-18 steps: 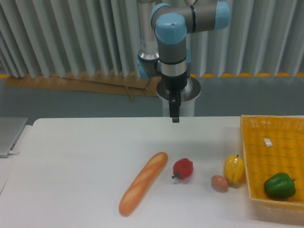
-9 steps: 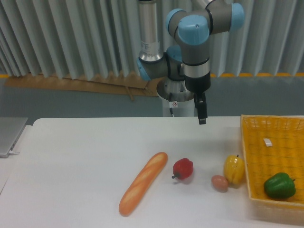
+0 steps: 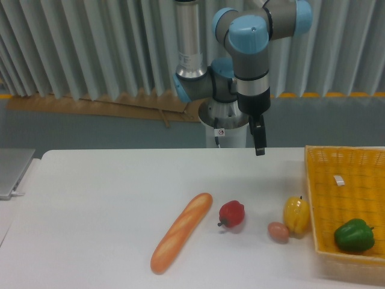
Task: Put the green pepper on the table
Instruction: 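Move the open gripper toward the yellow basket above the green pepper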
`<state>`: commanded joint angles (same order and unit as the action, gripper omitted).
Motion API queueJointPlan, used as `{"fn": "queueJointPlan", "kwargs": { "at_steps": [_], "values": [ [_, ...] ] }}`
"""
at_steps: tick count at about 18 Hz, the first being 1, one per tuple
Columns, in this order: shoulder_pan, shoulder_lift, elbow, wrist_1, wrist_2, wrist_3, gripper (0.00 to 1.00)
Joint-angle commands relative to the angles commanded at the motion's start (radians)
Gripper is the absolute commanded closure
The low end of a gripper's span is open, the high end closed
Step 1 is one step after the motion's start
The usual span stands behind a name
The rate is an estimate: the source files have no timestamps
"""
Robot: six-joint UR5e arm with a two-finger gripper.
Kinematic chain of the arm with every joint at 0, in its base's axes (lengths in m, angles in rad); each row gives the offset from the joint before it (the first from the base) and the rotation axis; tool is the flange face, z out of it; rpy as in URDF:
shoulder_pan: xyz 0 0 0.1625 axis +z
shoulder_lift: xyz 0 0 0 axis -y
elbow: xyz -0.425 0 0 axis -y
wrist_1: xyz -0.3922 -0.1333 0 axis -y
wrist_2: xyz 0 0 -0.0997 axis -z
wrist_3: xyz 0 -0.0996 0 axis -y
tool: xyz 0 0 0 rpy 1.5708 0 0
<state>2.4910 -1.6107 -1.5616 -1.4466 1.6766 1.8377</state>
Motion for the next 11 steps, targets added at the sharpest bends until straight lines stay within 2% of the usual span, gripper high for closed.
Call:
{"fn": "queueJointPlan", "kwargs": {
  "at_steps": [7,11],
  "values": [
    [0.068,-0.003,0.0,0.026,-0.003,0.005,0.0],
    [0.068,-0.011,-0.002,0.034,-0.002,0.005,0.0]
  ]
}}
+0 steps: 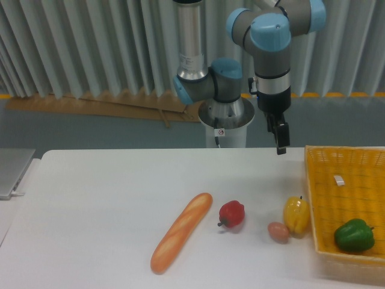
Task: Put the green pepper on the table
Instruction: 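Move the open gripper toward the yellow basket above the green pepper, then lower the gripper onto the green pepper in the basket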
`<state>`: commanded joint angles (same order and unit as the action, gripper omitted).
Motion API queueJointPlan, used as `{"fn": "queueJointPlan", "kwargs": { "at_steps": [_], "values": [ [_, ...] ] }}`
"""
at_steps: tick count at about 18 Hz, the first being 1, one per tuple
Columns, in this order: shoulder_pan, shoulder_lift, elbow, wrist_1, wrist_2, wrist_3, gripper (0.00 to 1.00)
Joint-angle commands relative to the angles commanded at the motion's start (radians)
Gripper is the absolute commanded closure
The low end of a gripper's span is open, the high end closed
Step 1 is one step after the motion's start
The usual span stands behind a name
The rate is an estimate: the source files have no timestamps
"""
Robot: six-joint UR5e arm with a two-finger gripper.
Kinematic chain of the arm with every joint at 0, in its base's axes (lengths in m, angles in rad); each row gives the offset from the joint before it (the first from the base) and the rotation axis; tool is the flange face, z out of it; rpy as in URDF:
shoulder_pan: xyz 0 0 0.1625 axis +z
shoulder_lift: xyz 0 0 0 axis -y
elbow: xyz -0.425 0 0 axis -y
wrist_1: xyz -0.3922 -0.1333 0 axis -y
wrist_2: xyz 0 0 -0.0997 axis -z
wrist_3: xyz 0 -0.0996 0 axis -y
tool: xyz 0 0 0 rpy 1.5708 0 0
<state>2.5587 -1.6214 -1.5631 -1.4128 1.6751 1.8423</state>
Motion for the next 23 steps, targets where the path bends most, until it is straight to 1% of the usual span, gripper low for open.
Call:
{"fn": "queueJointPlan", "kwargs": {
  "at_steps": [5,6,8,9,11,13,15,17,18,22,23],
  "values": [
    [-0.002,-0.011,0.0,0.002,0.002,-0.006,0.0],
    [-0.002,-0.017,0.0,0.011,0.002,-0.014,0.0],
    [0.0,-0.025,-0.003,0.05,0.002,-0.015,0.0],
    [0.002,-0.038,-0.003,0.066,0.002,-0.015,0.0],
    [0.008,-0.051,-0.003,0.086,0.002,-0.017,0.0],
    [0.023,-0.08,-0.002,0.119,0.002,-0.011,0.0],
    [0.046,-0.095,-0.002,0.138,0.002,-0.006,0.0],
    [0.073,-0.121,0.0,0.159,0.002,-0.005,0.0],
    [0.095,-0.138,0.005,0.185,0.0,-0.008,0.0],
    [0.118,-0.215,0.02,0.261,0.005,-0.005,0.0],
    [0.123,-0.228,0.024,0.271,0.011,-0.005,0.0]
  ]
}}
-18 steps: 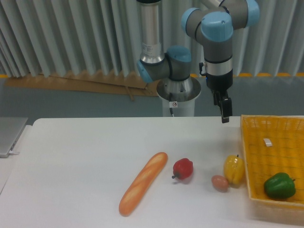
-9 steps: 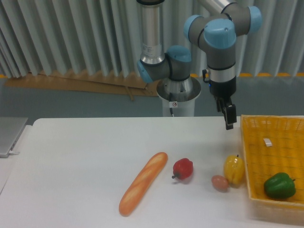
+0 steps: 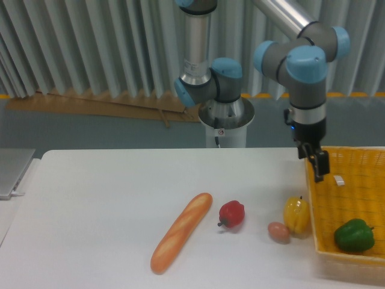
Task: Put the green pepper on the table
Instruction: 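Lower the gripper onto the green pepper in the basket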
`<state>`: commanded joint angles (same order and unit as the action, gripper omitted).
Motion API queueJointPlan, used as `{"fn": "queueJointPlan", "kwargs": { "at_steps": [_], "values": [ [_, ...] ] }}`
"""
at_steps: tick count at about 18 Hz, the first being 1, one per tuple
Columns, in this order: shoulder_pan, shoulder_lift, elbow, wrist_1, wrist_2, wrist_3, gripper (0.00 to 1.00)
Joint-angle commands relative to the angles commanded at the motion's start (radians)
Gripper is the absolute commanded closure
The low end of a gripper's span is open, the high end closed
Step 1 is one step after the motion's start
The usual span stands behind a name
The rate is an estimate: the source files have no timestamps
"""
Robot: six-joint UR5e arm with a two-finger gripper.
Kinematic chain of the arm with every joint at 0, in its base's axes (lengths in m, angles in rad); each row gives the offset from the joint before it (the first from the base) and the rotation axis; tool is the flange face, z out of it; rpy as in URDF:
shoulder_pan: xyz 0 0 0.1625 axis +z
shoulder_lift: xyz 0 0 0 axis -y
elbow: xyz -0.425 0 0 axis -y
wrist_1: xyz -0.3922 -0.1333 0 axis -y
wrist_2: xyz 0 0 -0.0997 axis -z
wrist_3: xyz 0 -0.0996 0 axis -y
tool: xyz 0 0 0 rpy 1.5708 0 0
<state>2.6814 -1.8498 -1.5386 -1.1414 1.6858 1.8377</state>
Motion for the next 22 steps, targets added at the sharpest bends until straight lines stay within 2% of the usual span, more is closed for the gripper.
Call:
{"fn": "queueJointPlan", "kwargs": {
  "at_steps": [4,6,11,13,16,22],
  "values": [
    [0.011,-0.064,0.017,0.005,0.032,-0.008,0.0],
    [0.009,-0.092,0.025,0.047,0.031,-0.008,0.0],
    [0.009,-0.166,0.112,0.1,0.029,0.0,0.0],
    [0.006,-0.181,0.112,0.138,0.029,0.0,0.0],
    [0.006,-0.201,0.126,0.163,0.028,0.0,0.0],
    [0.012,-0.245,0.121,0.166,0.029,0.0,0.0]
  ]
}}
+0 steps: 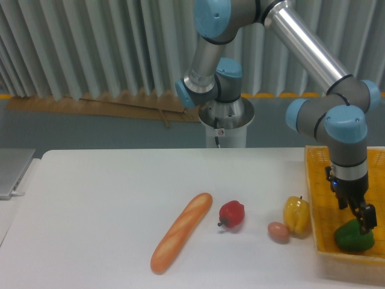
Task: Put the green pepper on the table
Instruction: 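Lower the gripper onto the green pepper in the basket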
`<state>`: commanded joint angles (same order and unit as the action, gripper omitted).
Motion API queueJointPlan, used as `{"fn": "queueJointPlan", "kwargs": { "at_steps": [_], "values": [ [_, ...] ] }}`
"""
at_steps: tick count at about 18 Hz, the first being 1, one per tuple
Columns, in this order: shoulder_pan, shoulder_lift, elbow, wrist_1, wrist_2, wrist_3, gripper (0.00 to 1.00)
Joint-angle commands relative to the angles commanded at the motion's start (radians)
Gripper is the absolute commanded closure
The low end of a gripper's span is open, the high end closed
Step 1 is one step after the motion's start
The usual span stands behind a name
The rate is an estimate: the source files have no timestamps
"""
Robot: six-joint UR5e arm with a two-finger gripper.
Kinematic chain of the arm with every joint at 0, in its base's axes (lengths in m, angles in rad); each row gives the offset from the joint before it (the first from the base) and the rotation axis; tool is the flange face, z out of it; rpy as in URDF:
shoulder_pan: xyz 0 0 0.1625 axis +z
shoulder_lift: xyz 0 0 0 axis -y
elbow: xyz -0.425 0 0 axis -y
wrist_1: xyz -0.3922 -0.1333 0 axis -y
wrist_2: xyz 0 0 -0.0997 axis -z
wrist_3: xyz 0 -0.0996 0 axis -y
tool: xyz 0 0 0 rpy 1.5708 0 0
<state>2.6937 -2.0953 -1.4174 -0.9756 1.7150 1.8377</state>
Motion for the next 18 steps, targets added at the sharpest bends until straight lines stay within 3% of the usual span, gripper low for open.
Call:
{"fn": "queueJointPlan", "kwargs": {
  "at_steps": [18],
  "values": [
    [0.018,-0.04,0.006,0.002,0.0,0.0,0.0]
  ]
}}
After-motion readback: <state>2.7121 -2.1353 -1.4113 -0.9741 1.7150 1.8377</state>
